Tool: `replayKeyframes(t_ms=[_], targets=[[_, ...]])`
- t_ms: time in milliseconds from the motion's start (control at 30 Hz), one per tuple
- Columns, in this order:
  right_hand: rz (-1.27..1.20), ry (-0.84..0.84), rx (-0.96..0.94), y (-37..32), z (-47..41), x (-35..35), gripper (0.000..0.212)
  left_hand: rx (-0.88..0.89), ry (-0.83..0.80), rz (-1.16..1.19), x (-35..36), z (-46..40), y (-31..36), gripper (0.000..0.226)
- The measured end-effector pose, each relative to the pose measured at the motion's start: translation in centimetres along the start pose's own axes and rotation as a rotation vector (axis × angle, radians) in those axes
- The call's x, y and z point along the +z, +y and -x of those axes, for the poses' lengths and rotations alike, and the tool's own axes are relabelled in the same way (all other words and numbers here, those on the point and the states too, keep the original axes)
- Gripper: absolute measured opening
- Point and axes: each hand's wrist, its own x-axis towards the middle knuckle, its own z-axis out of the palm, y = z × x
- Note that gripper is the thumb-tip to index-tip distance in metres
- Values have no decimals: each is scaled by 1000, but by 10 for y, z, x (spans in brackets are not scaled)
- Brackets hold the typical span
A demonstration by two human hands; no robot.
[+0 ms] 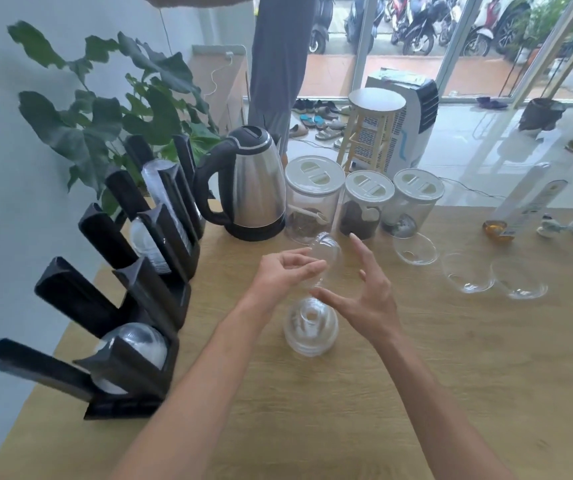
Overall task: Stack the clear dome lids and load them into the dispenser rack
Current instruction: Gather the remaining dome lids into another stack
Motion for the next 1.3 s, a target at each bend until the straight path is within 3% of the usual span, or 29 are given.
replayKeyframes(t_ms=[167,300,433,600,733,867,1000,1167,1300], targets=[[-59,17,-144,-11,4,14,92,-47,-41,177,-12,25,-5,7],[-12,-26,-181,-11,11,21,91,-20,29,126,-25,42,-15,24],[114,-102,-146,-4,24,20,95,-25,133,64,-40,47,-32,43],[193,-190,-90,8,36,28,97,-88,227,23,-44,48,-56,35],[233,-252,2,17,41,38,90,-135,242,4,-38,53,-68,26],[219,-271,26,23,46,38,97,-132,230,-56,-33,55,-78,26],[133,-236,43,26,50,22,98,-92,174,-175,-25,60,-84,55],[-10,-84,125,42,58,-10,69,-54,54,-347,-2,56,-100,110],[-4,92,209,67,61,-41,51,19,114,-489,34,42,-101,116]])
